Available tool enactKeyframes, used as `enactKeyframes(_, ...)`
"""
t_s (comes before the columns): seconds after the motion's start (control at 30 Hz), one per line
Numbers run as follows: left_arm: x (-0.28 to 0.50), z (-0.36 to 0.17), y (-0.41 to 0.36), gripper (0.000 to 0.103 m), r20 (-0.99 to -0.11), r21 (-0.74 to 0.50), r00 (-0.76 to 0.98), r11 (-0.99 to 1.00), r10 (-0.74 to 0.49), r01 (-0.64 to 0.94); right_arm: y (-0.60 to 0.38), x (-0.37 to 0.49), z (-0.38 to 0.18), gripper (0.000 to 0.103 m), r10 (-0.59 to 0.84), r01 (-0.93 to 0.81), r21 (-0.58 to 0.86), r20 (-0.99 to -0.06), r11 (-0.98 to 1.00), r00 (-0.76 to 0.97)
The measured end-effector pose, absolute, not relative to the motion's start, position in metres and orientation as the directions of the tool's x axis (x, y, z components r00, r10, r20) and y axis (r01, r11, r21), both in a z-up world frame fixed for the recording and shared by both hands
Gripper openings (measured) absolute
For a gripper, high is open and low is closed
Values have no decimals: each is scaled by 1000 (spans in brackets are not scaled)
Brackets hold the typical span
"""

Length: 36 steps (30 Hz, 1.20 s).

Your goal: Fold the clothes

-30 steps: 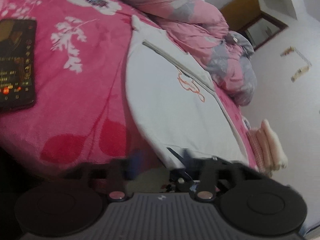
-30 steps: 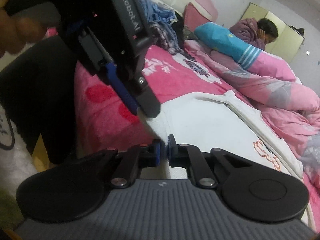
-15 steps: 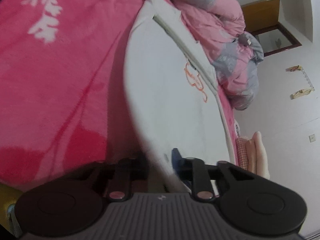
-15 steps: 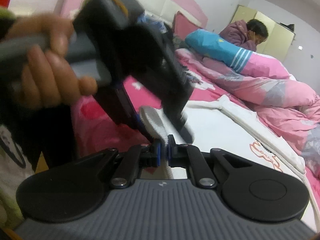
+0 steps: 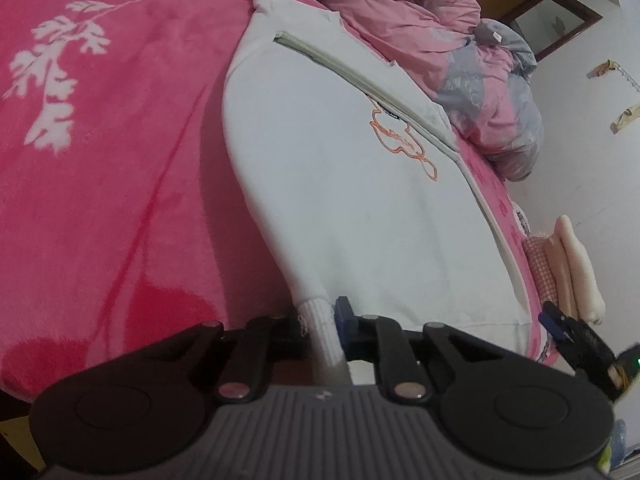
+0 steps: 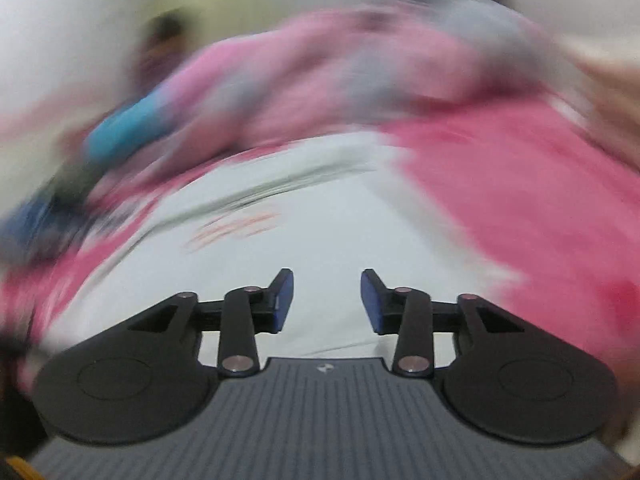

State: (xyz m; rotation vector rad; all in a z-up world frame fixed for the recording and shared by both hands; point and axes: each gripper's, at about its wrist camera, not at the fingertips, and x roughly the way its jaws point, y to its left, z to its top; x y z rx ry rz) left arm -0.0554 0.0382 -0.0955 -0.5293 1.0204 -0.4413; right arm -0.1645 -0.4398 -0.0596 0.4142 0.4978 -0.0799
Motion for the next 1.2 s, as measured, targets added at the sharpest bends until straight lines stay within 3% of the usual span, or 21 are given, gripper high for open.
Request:
enactKeyframes(0.17, -59, -94, 40, 16, -679, -607, 461, 790, -572, 86, -528, -157, -102, 39, 56, 322, 567, -548, 758, 834)
enactKeyframes(0.3, -61, -96, 44, 16, -672, -626, 454, 776, -585, 74, -547, -169, -129, 39, 191, 281, 745, -479, 605, 857)
enactKeyframes(0.53, -61, -99, 46, 26, -658, -649, 425, 754, -622, 99, -530, -174, -141, 34, 331, 199, 853, -389, 483, 860)
enactKeyframes(0.67, -64, -98, 44, 32, -650, -655, 425, 748, -630, 108, -525, -162, -142, 30, 376, 181, 856, -390, 484, 840)
enactKeyframes(0.77, -67, -97, 39, 24, -663, -627, 432, 769, -611, 124, -523, -157, -144, 20, 389, 184, 855, -399, 485, 831)
enactKeyframes(0.8, -68, -95, 37, 17, -677, -606, 433, 785, -595, 131, -522, -155, -145, 11, 392, 185, 855, -401, 484, 828)
enactKeyframes(0.83, -69, -94, 36, 8, -688, -591, 435, 796, -581, 128, -520, -155, -145, 9, 393, 187, 853, -405, 487, 826)
enactKeyframes(0.97, -72, -90, 43, 7, -674, -618, 448, 781, -587, 94, -512, -160, -135, 6, 364, 170, 839, -395, 516, 844)
enactKeyframes(1.2, -90, -47, 56, 5, -607, -615, 508, 766, -611, 188, -498, -176, -95, 5, 337, 66, 836, -291, 544, 896)
